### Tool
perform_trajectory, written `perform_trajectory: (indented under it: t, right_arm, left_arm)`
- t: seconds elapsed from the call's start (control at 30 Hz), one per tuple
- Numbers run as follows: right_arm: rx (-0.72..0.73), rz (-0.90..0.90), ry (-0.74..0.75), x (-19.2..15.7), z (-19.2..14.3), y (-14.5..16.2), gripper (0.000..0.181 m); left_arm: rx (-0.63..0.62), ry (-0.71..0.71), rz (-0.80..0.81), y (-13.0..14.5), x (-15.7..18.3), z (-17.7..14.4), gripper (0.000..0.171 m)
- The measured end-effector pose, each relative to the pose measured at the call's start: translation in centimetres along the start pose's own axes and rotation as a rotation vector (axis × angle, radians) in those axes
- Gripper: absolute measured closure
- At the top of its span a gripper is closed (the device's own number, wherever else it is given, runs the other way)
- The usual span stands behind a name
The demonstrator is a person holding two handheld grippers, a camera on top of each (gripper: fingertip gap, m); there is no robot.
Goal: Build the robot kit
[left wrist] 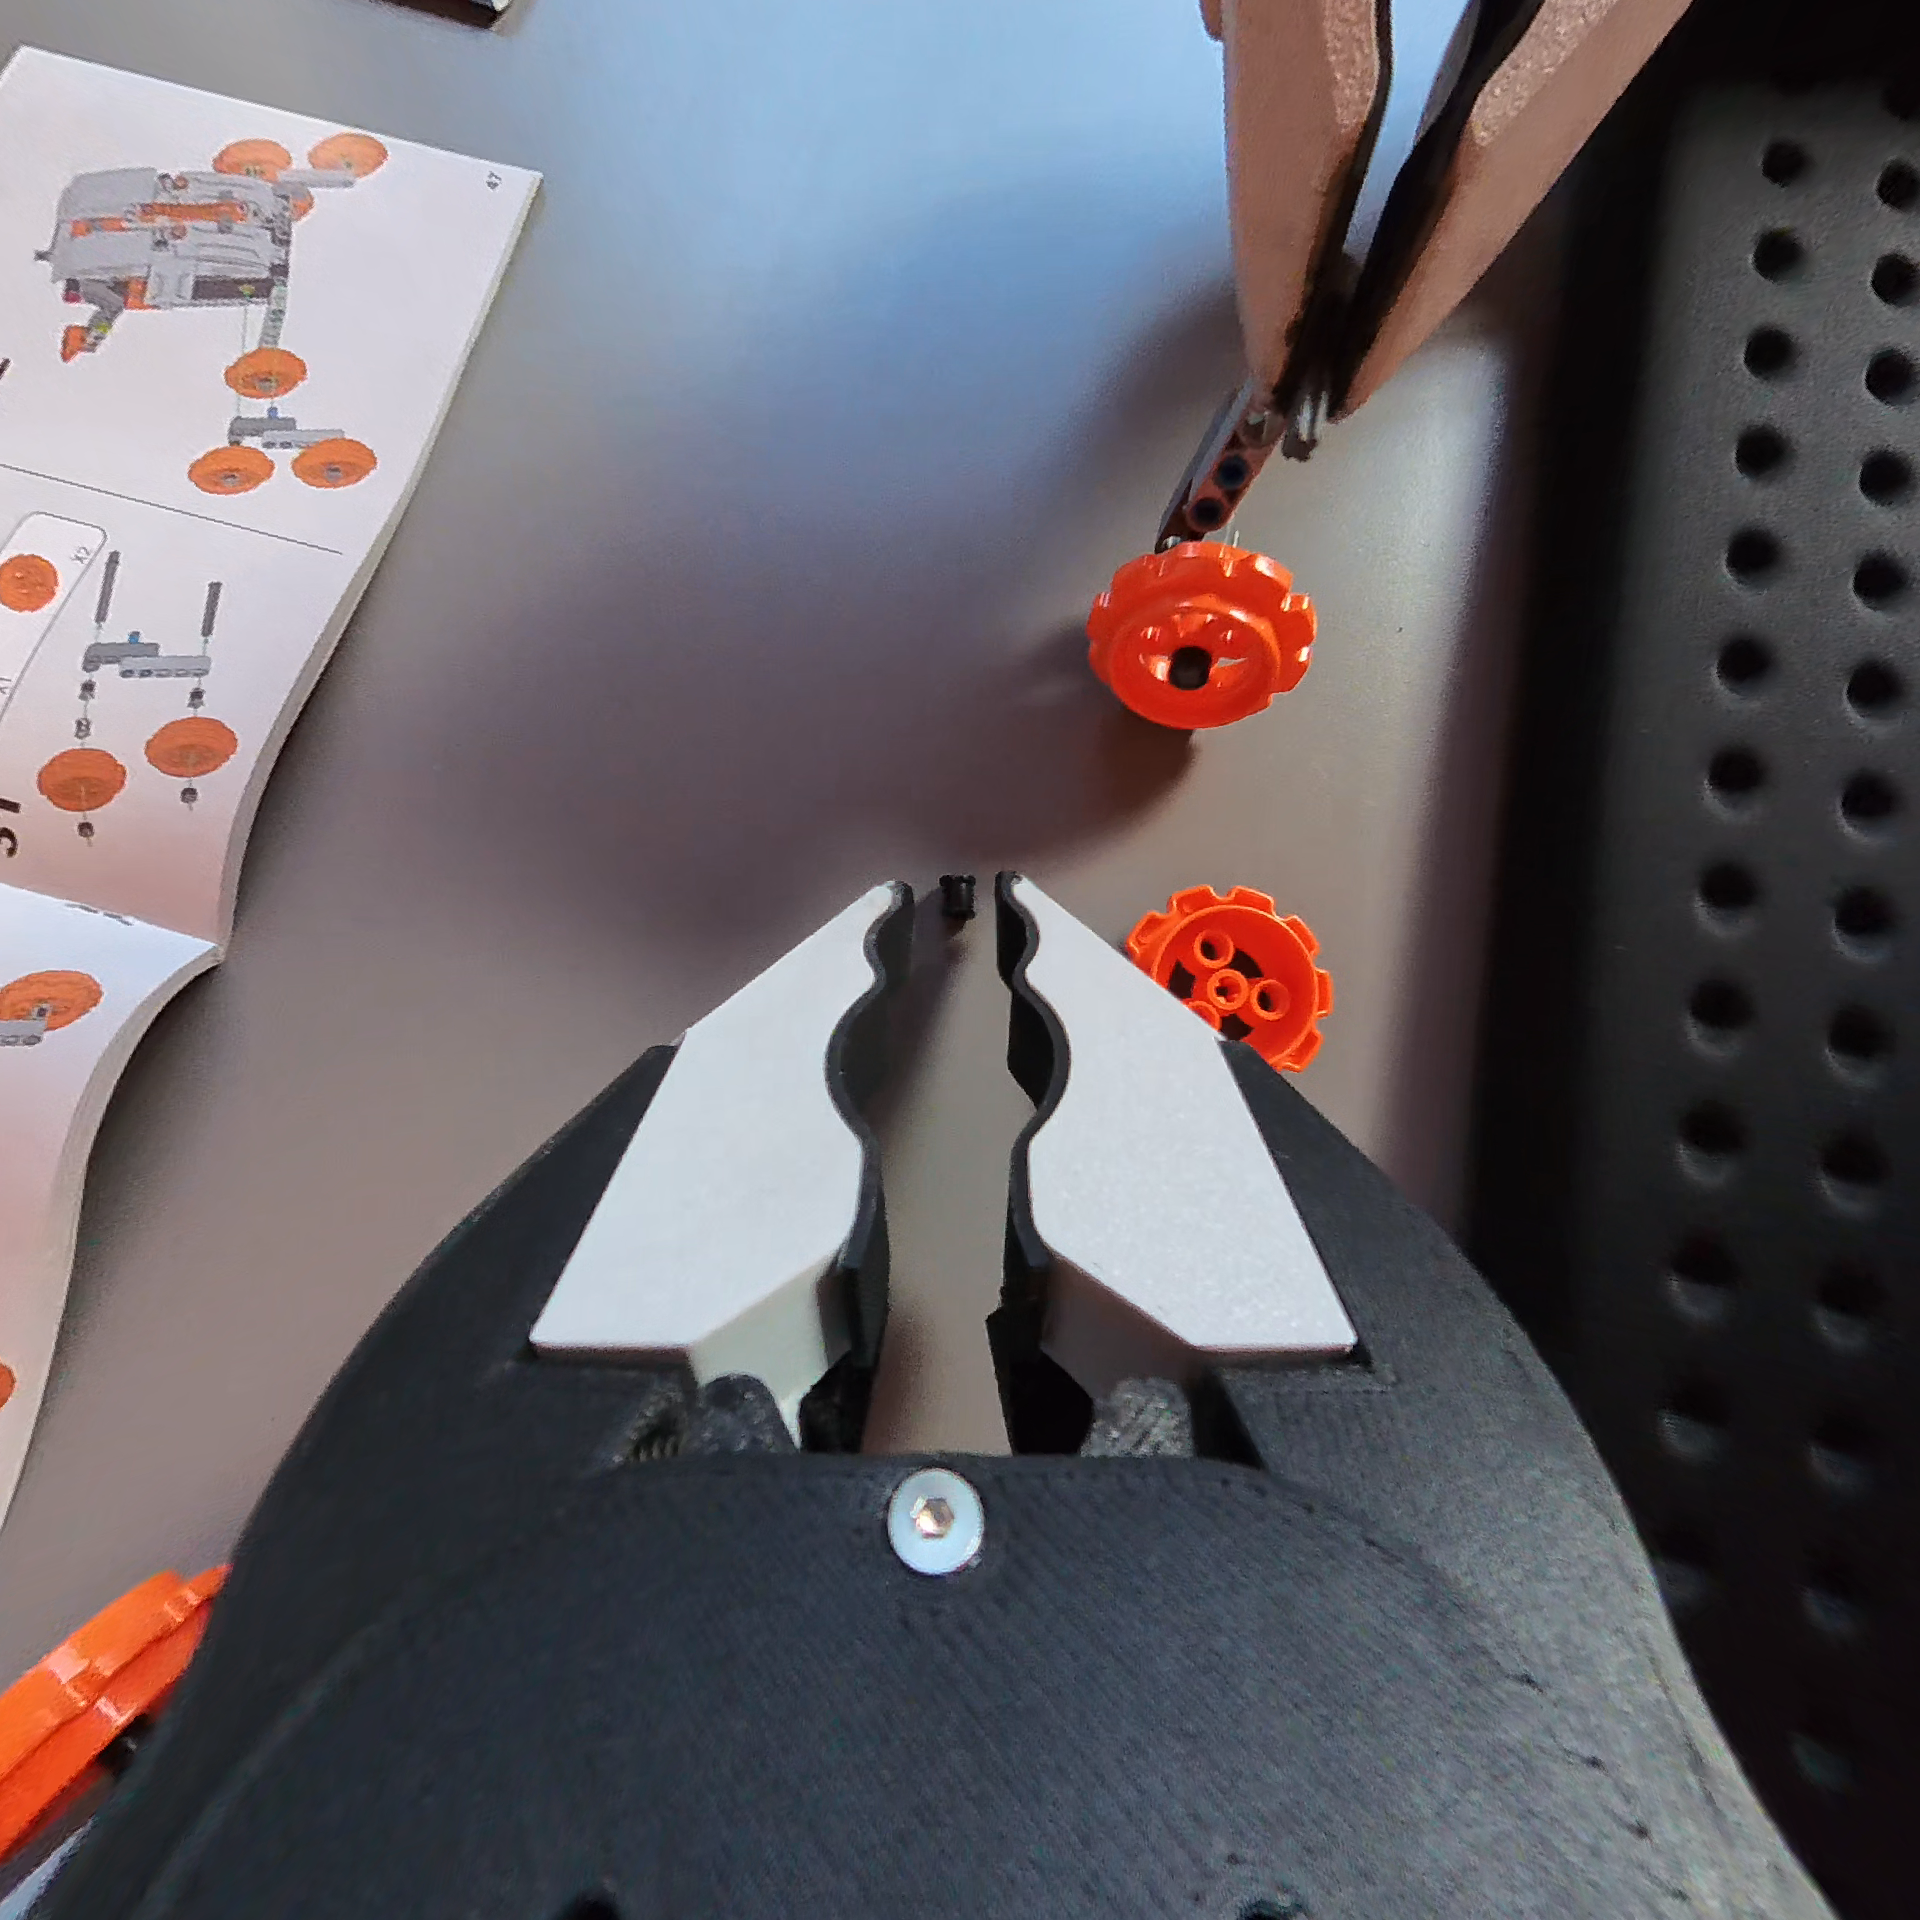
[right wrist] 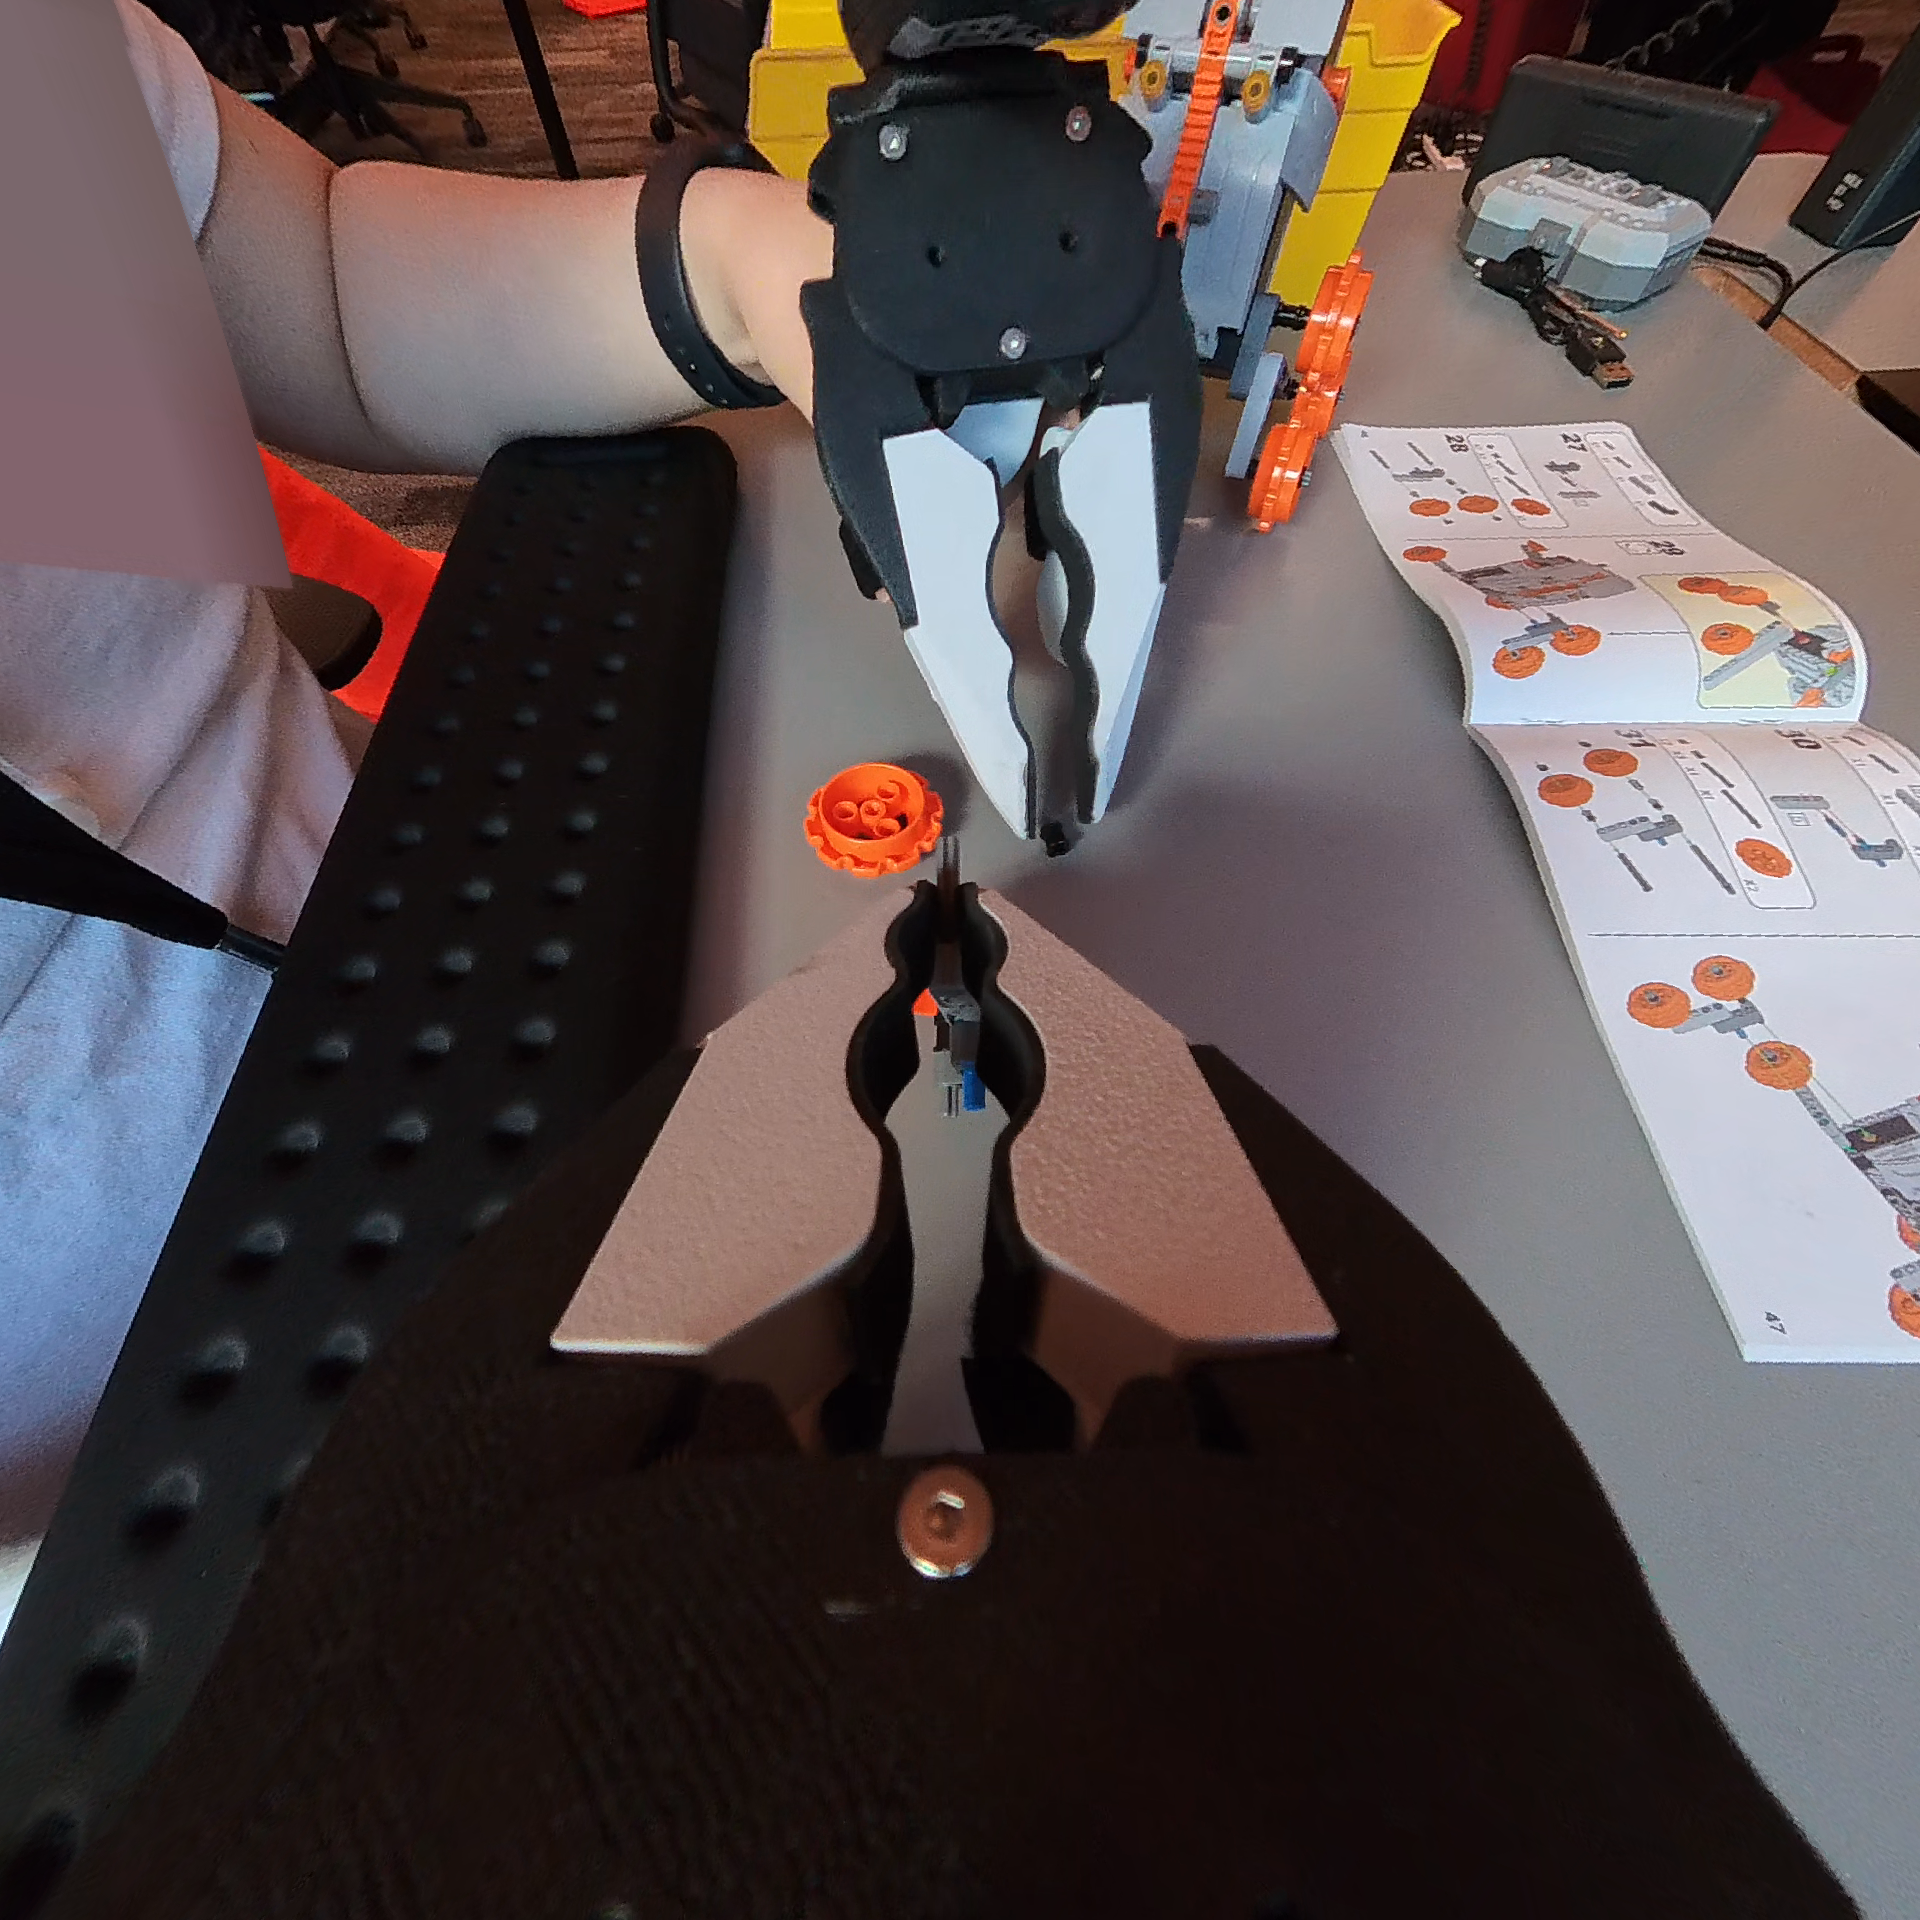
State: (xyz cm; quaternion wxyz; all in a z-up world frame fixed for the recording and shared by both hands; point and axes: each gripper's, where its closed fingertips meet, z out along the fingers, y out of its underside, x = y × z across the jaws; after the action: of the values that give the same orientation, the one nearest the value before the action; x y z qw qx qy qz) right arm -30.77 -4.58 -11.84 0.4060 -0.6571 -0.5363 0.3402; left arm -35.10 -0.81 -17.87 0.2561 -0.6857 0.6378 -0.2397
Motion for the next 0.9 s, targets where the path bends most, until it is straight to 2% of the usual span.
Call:
perform_trajectory:
  t: [0.1,0.3,0.37,0.47,0.5,0.67,0.9]
  right_arm:
    - [-0.001,-0.010,0.001,0.0,0.1,-0.1,0.179]
    - [-0.005,-0.011,0.006,-0.1,0.3,-0.1,0.179]
    - [-0.005,-0.025,0.036,0.0,0.2,-0.4,0.179]
    - [0.000,-0.084,0.109,0.0,0.2,-1.7,0.179]
    - [-0.004,-0.107,0.131,-0.1,0.2,-2.2,0.179]
    - [-0.031,-0.196,0.192,-0.4,0.2,-3.6,0.179]
    - [-0.027,-0.251,0.236,-0.7,-0.5,-4.5,0.179]
  left_arm:
    - [-0.021,-0.021,0.036,0.5,-0.1,0.4,0.167]
    - [-0.030,-0.053,0.139,0.3,-0.1,0.5,0.167]
    - [0.047,-0.059,0.181,-1.0,0.4,-0.3,0.167]
    - [0.282,-0.032,0.289,-5.2,3.2,-3.4,0.167]
    - [0.326,-0.044,0.320,-6.1,3.7,-4.4,0.167]
    - [0.404,-0.056,0.359,-8.0,4.9,-6.5,0.167]
    - [0.416,-0.067,0.354,-8.3,5.0,-6.9,0.167]
